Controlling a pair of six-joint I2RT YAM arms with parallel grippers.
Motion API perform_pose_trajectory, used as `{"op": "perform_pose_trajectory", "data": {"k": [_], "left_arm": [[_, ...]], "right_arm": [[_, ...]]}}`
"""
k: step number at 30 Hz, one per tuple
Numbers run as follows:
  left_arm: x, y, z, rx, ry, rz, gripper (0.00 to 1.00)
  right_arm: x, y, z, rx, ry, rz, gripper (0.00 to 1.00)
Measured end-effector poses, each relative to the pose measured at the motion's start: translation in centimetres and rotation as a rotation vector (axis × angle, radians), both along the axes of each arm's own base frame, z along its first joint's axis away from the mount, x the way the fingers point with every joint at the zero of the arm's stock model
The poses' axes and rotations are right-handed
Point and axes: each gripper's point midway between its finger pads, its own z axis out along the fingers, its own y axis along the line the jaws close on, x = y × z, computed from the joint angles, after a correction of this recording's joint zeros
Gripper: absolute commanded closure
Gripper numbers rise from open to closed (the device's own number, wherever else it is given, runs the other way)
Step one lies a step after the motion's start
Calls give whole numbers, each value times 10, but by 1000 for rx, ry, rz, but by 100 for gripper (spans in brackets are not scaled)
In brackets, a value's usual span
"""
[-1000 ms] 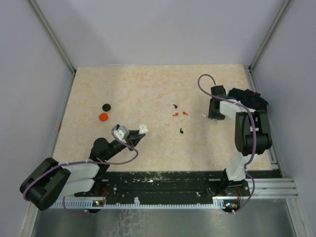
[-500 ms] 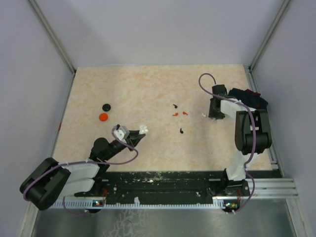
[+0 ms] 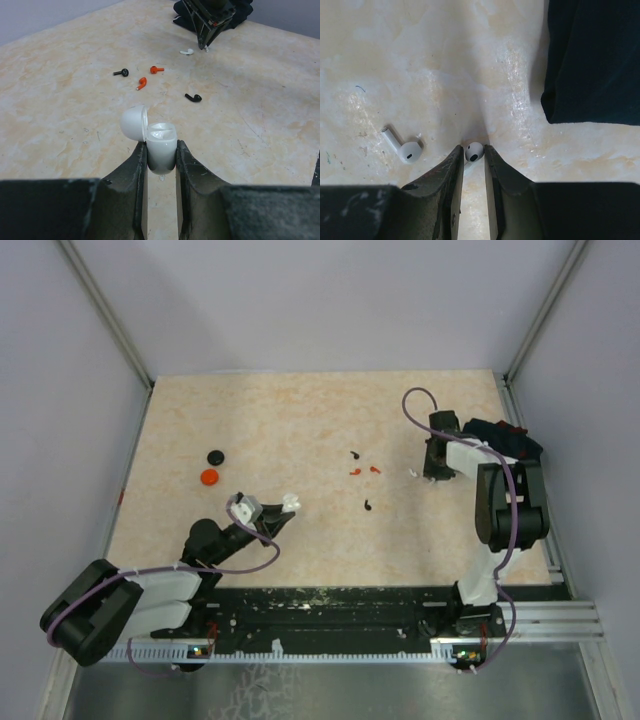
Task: Insert the wireless bluetooth earbuds into the charging case
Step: Pick up the earbud from the center of the board, then place the earbud in the charging case.
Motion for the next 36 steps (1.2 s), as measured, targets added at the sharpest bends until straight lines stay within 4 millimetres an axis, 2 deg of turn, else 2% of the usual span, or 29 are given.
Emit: {"op": "perform_pose_trajectory", "data": {"k": [10,14,20,26,31,36], "left_arm": [[-11,-4,5,-13,-27,-59,100],[-15,-6,12,-29,-57,-85,100],[-17,-8,23,-59,-85,-97,100],[-16,-12,35,-92,-85,-111,100],[-12,-19,45,-118,-87,-133,100],[-9,-26,50,-144,-84,-156,100]], "right_arm": [[-1,7,2,23,-14,18,79],[-7,20,17,27,-51,55,80],[-8,70,73,63,-232,183,81],[-18,119,135,110,-431,321,81],[-37,155,174,149,-571,440,81],[-54,185,203,191,-679,539,82]]}}
